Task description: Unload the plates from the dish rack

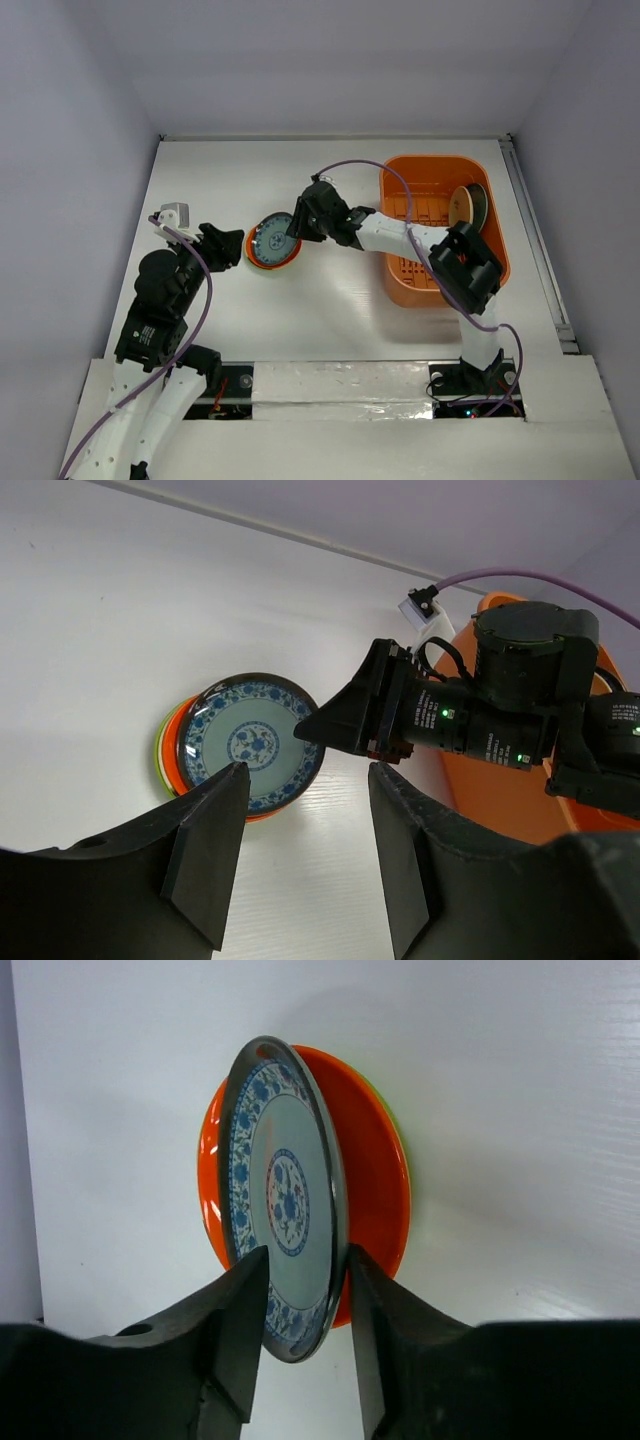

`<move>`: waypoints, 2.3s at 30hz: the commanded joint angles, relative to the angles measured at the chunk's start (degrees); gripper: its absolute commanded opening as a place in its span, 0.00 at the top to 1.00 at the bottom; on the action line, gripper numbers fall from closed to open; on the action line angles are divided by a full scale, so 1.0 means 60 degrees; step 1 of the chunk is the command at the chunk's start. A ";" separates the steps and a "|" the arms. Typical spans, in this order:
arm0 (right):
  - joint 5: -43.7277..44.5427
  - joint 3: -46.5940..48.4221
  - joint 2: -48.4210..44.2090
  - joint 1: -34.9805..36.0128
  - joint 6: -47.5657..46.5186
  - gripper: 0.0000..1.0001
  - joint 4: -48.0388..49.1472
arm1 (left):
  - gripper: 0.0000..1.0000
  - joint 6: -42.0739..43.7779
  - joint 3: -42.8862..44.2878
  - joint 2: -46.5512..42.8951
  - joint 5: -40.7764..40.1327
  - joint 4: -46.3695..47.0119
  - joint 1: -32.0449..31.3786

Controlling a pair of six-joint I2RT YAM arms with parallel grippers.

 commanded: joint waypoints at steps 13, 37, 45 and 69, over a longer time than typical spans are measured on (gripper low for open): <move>0.4871 -0.0373 -0.3845 0.0108 -0.2124 0.88 -0.3405 | 0.53 -0.0008 -0.0104 -0.0110 0.0014 0.0387 -0.0061; 0.5950 -0.1738 -0.5304 -0.5884 -0.4512 0.52 -0.5637 | 0.79 -0.0022 -0.0075 -0.0183 -0.0074 0.0314 -0.0061; 0.5934 -0.1166 -0.4118 -0.6061 -0.5025 0.64 -0.5491 | 0.77 -0.0022 -0.0075 -0.0183 -0.0074 0.0328 -0.0061; 0.5628 0.2202 -0.6488 -0.4145 -0.5187 1.00 -0.6913 | 0.76 -0.0007 -0.0090 -0.0198 -0.0016 0.0372 -0.0061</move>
